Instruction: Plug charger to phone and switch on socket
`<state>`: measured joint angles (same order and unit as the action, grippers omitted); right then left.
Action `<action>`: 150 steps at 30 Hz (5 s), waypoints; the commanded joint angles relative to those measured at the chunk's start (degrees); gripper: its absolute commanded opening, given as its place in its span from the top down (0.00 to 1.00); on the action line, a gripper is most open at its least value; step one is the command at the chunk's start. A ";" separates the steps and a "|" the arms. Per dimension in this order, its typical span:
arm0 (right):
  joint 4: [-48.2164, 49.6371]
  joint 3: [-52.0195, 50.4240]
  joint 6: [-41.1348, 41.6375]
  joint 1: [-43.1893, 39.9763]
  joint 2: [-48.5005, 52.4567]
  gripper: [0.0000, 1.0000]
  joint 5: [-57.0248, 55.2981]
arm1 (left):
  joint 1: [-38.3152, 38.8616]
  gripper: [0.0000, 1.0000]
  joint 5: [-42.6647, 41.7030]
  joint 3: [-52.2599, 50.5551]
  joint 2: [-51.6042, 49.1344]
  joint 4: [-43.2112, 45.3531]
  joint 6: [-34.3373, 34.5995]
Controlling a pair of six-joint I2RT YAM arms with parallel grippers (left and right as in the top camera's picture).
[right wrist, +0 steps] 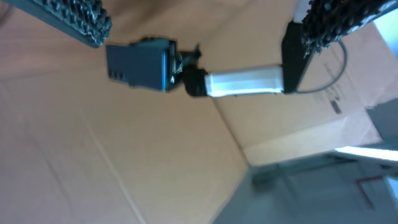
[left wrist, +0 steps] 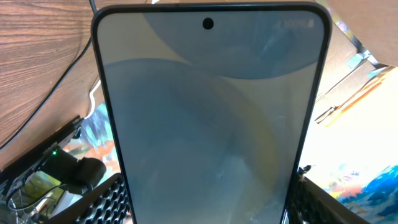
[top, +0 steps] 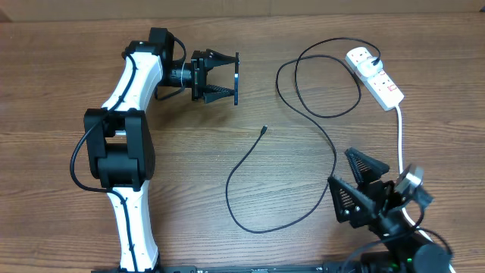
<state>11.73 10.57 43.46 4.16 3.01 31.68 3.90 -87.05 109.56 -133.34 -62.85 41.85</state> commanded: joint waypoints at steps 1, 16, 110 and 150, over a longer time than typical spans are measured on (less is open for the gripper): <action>-12.50 16.28 -6.38 0.26 7.04 0.00 1.44 | -0.17 0.37 -3.58 1.88 -0.46 -0.17 0.17; -55.25 61.99 -26.03 1.88 56.06 0.11 25.79 | -0.15 0.36 -3.54 1.88 -0.46 -0.15 -0.11; -67.95 88.83 8.52 38.84 99.89 0.96 -56.63 | 4.74 0.33 1.90 1.88 -0.46 -7.15 -1.14; -67.08 88.83 71.65 38.05 99.89 0.96 -51.87 | 4.63 0.84 1.90 1.88 -0.46 -3.06 2.78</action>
<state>-55.46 98.15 108.86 41.93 103.46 -23.07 8.27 -83.40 109.95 -133.34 -66.19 43.40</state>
